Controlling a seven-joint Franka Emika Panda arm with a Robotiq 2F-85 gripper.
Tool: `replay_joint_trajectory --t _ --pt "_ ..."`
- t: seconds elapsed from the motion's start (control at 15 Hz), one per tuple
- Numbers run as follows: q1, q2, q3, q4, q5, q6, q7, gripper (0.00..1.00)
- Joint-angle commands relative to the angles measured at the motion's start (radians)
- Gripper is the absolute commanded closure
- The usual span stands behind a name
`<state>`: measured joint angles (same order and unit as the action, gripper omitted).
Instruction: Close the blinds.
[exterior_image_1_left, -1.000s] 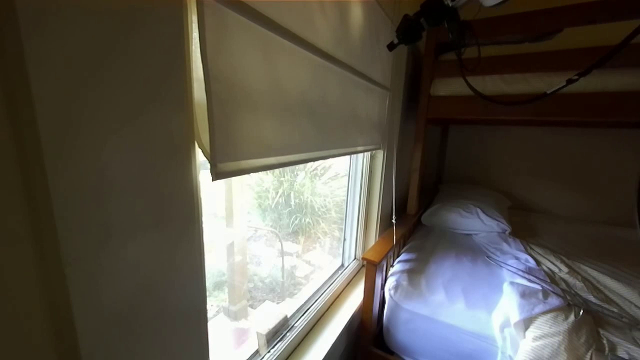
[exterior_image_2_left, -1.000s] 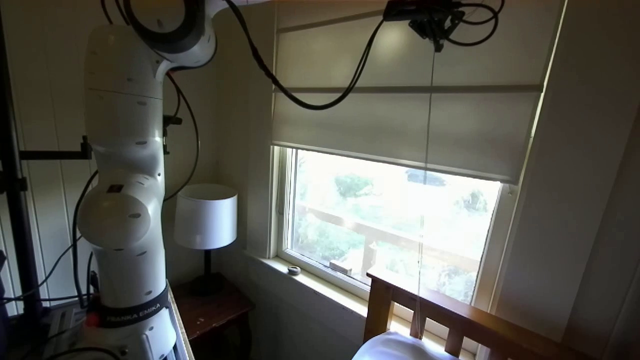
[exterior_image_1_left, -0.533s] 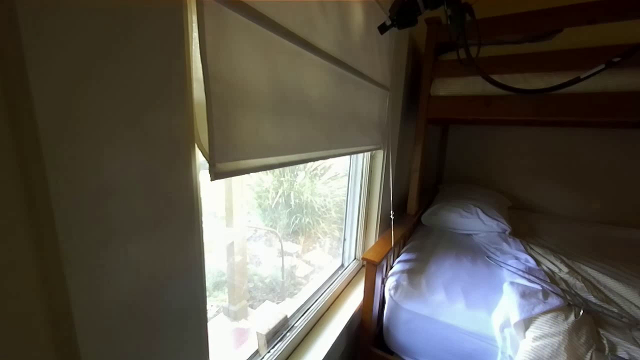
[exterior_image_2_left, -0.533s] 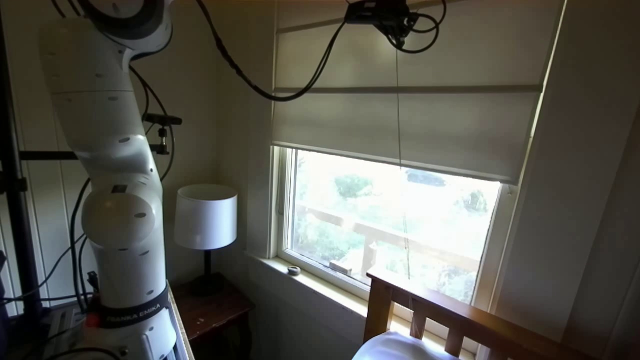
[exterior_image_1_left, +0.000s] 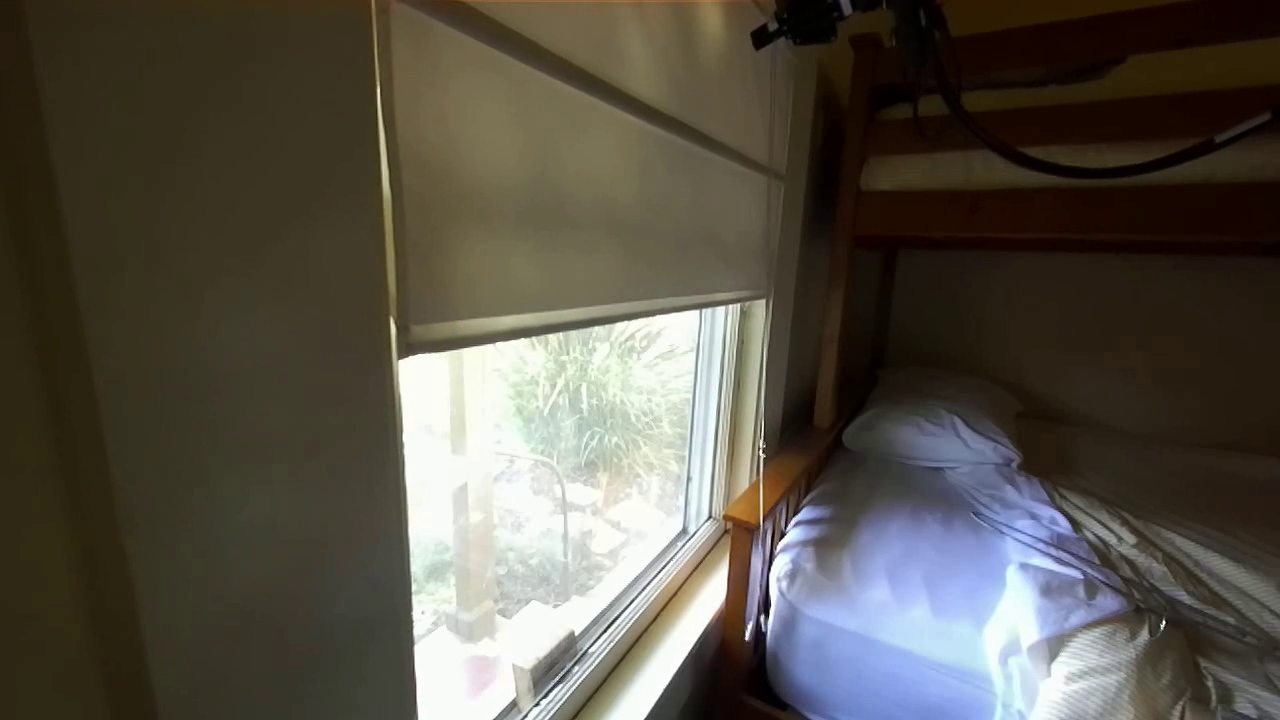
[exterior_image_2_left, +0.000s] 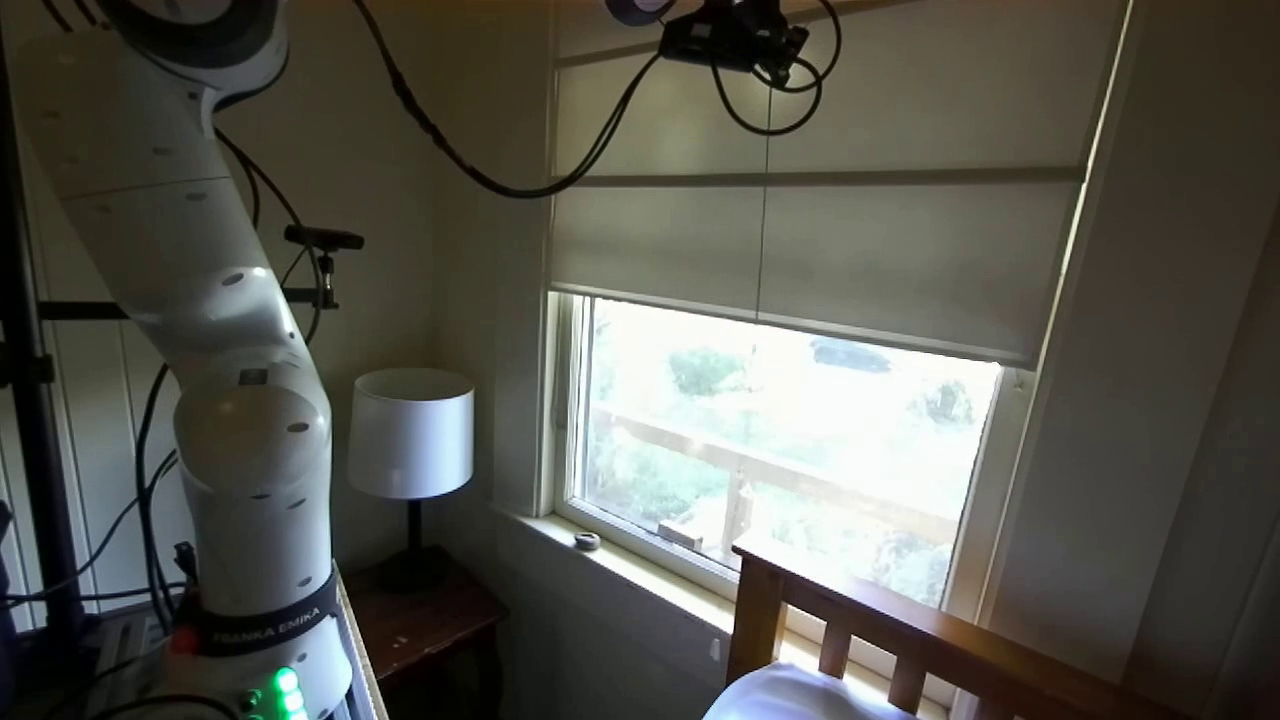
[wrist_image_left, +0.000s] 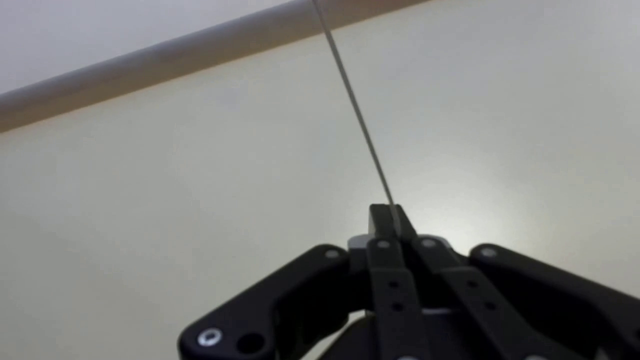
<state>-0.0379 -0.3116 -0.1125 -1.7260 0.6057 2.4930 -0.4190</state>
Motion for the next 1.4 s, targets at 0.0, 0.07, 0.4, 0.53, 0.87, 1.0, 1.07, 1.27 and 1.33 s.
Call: replay_joint_trajectory --t 0.0,0.07,0.4,0.53,0.87,1.0,1.07,1.27,1.33 --pt "0.101 -0.120 -0.013 -0.217 0.071 0.014 -0.007 1.00" --pt "0.117 -0.132 -0.018 -0.235 0.092 0.042 -0.009 1.00" --pt "0.076 -0.162 0.025 -0.330 0.007 0.288 0.087 1.00" --pt "0.045 -0.171 0.031 -0.362 -0.068 0.436 0.134 1.00" --pt "-0.016 -0.145 0.014 -0.338 -0.298 0.586 0.273 1.00" --pt "-0.035 -0.134 0.007 -0.288 -0.365 0.589 0.295 1.00" --pt "-0.043 -0.130 0.002 -0.257 -0.395 0.580 0.301 1.00" --pt "-0.048 -0.106 -0.022 -0.168 -0.451 0.577 0.306 1.00" --pt "-0.050 -0.095 -0.031 -0.136 -0.460 0.575 0.309 1.00"
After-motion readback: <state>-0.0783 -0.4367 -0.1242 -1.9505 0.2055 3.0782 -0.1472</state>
